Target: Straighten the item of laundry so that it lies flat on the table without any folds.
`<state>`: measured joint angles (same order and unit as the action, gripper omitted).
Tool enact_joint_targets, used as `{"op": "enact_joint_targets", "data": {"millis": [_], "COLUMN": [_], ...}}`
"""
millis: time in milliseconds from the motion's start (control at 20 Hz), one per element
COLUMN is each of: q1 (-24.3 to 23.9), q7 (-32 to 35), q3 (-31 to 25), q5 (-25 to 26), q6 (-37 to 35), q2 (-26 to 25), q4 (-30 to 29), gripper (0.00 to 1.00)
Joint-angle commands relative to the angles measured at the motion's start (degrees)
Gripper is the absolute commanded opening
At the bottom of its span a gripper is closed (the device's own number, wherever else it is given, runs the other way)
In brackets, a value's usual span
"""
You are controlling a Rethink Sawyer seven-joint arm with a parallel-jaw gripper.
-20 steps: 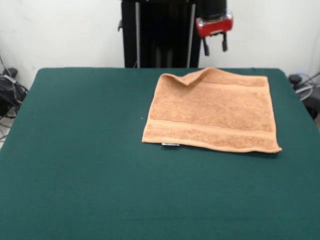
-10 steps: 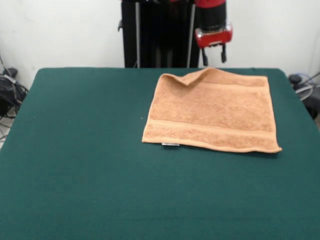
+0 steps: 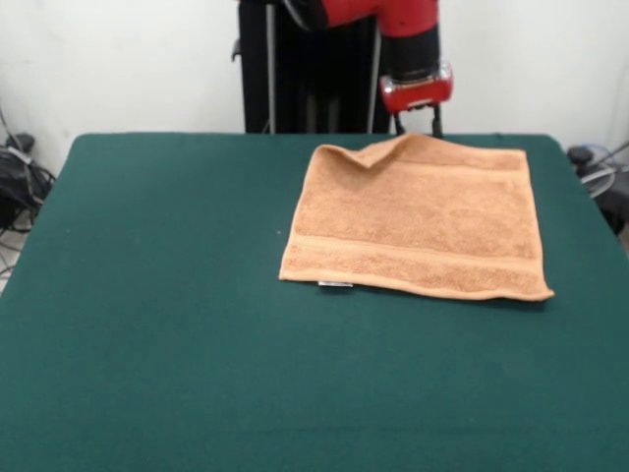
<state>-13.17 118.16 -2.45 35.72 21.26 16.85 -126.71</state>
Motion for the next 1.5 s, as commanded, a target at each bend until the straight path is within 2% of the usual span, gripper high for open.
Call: {"op": "enact_joint_targets", "data": {"millis": [50,300,450,600,850,950,1050,1250,1500], "q1": [-1.42,-3.17,-3.89,-4.18,-4.89,-5.57,-6.07,-6.29,-6.49], "q7": [5.25,5.44,5.58,6.1,6.64,6.42,6.07,5.74,5.8], "q3": [-1.51,-1.78,-2.5,-4.06,-10.12,-12.38,-13.74,-14.26,-15.16], "q5": [0.48,2.23,2.49,1.03,-5.46,-7.68,-8.73,-8.71,-9.51], "q6": [3.83,3.58,1.45,-3.09,-15.88,-19.75,-21.58,-21.75,-23.38], "q2": [-8.67,-8.58,-6.36,-0.72,15.97,19.38,20.6,19.63,21.8], "q4": [13.07,12.26,10.62,6.53,-4.02,-5.61,-5.93,-4.94,-6.0], "gripper": [1.0,1.0,1.0,1.0,1.0,1.0,1.0,1.0,1.0]}}
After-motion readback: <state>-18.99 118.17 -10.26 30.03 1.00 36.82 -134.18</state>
